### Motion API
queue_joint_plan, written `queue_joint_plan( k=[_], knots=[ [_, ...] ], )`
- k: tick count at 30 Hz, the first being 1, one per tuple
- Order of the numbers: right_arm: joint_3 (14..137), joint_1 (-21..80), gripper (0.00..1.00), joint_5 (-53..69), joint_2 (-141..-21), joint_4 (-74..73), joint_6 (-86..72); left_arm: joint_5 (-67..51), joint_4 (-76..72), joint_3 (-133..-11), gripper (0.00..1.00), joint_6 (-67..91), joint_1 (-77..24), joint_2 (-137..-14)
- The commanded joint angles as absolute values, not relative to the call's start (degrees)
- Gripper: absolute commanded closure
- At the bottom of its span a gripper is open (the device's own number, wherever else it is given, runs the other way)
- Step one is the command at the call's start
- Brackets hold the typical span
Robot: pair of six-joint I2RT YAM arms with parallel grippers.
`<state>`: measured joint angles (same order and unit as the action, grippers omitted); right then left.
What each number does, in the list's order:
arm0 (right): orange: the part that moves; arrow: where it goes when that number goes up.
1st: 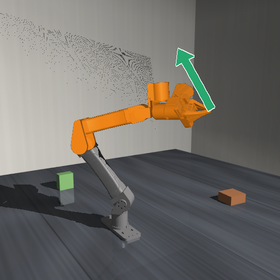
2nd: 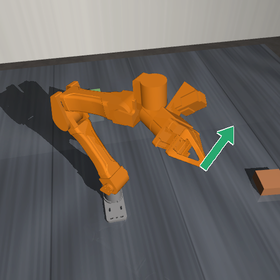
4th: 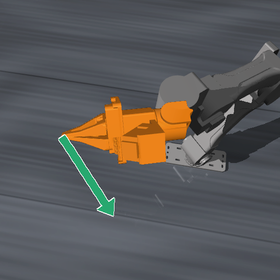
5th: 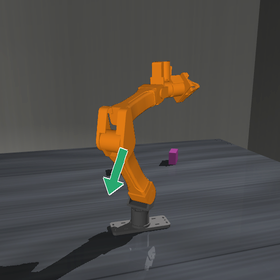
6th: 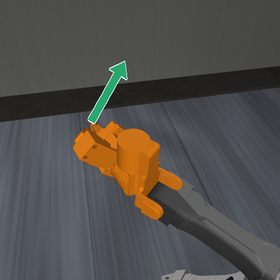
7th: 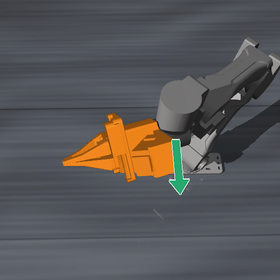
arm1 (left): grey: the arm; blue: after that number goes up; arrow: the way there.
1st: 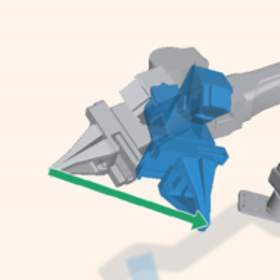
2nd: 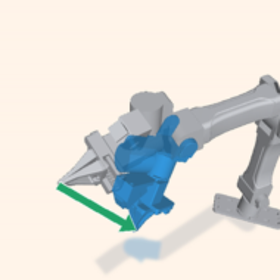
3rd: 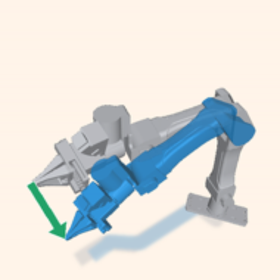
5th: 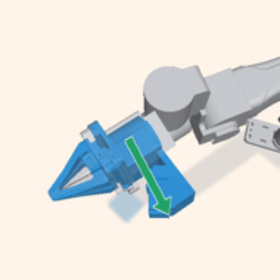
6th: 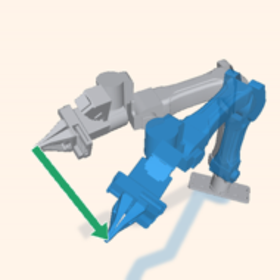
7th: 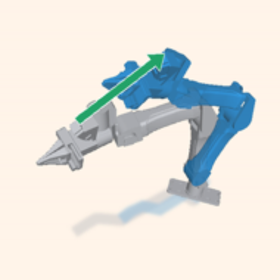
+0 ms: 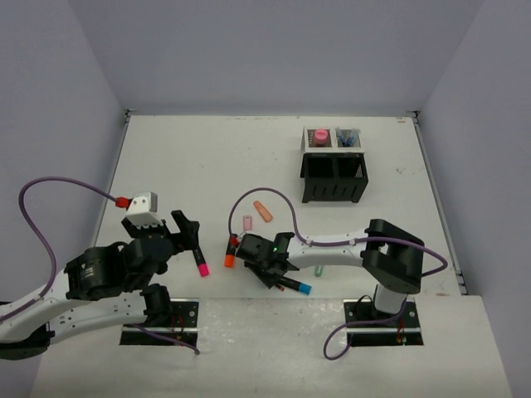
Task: Sort the stationery into containers
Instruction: Pick up the pen from the center of the board, then close the pen cap on the pen.
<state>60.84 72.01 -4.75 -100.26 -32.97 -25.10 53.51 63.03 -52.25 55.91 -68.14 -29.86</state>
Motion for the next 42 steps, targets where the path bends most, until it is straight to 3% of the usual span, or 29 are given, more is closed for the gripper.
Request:
queue_joint_plan(
  k=[1, 8, 14, 18, 24, 33, 37, 42],
  knots=[
    [63.1, 72.4, 0.75, -4.2, -102.0, -33.2, -25.9, 54.0, 60.4, -52.1, 0.0, 54.3, -67.9, -31.3],
    [63.9, 73.8, 0.8, -3.9, -104.3, -34.0, -26.3, 54.0, 60.2, -51.9, 0.0, 54.2, -67.9, -30.3],
    [63.8, 74.1, 0.98, -3.2, -102.6, -33.9, -26.0, 54.0, 60.2, -51.8, 0.0, 54.4, -67.9, -30.1],
    [63.4, 74.1, 1.0, -2.8, -97.4, -33.6, -25.0, 53.1, 59.4, -52.1, 0.0, 53.1, -67.9, -32.4],
    [56.3, 71.9, 1.0, -8.7, -77.5, -33.0, -23.8, 49.6, 53.2, -52.1, 0.0, 47.7, -67.9, -38.2],
    [43.4, 51.0, 1.0, -20.0, -43.3, -36.0, -31.0, 28.4, 32.6, -50.0, 0.03, 28.7, -69.8, -61.2],
    [42.9, 48.8, 1.0, -22.6, -36.7, -38.7, -31.7, 21.4, 28.1, -51.5, 0.04, 25.8, -70.5, -71.1],
    [43.0, 48.8, 1.0, -20.6, -36.6, -39.8, -30.9, 19.1, 27.6, -54.1, 0.11, 22.9, -71.2, -77.3]
  ],
)
